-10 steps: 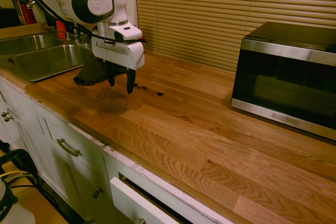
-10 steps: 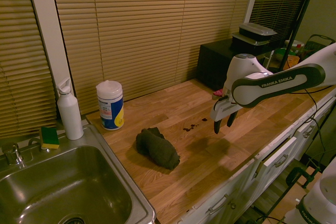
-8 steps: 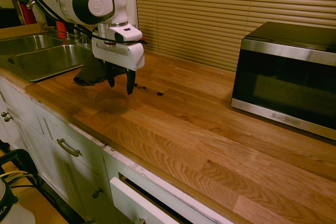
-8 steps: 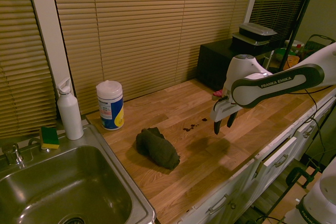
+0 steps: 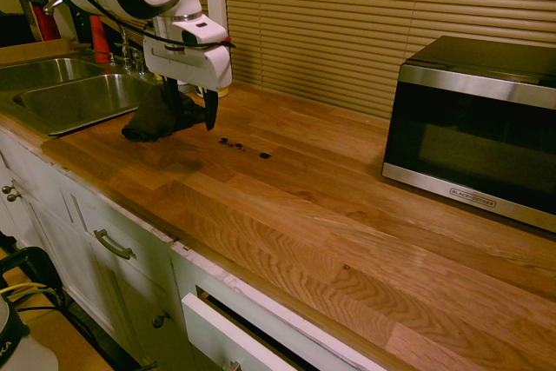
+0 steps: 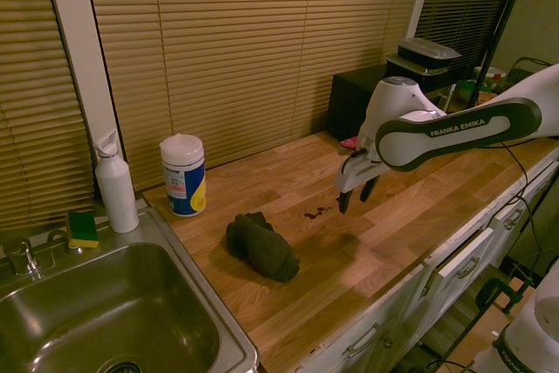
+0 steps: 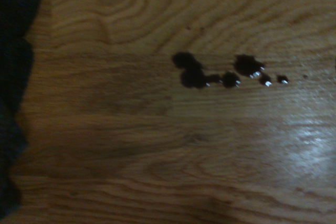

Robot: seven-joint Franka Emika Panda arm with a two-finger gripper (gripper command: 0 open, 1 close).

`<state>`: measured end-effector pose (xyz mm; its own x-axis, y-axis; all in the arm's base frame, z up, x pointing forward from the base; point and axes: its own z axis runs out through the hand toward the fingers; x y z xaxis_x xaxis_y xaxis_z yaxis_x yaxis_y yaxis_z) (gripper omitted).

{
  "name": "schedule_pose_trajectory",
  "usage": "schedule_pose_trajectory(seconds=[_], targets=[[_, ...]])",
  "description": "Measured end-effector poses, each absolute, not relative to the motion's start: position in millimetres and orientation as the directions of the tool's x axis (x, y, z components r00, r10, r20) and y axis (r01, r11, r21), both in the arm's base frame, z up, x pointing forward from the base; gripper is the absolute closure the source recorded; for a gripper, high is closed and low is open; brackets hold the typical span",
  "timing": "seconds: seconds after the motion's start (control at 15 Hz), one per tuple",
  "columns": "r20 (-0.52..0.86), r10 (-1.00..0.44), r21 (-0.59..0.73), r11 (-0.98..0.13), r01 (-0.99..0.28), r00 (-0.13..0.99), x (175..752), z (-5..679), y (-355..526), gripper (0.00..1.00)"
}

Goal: Clear the spill

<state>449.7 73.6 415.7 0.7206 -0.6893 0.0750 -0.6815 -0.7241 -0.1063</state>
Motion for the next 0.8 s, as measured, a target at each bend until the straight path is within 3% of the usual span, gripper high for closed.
schedule_pose_trajectory(seconds=[0.8], targets=[[0.111,-0.607,-0.163,-0.792,-0.588,0.787,472.4,424.3,244.2,0.0]])
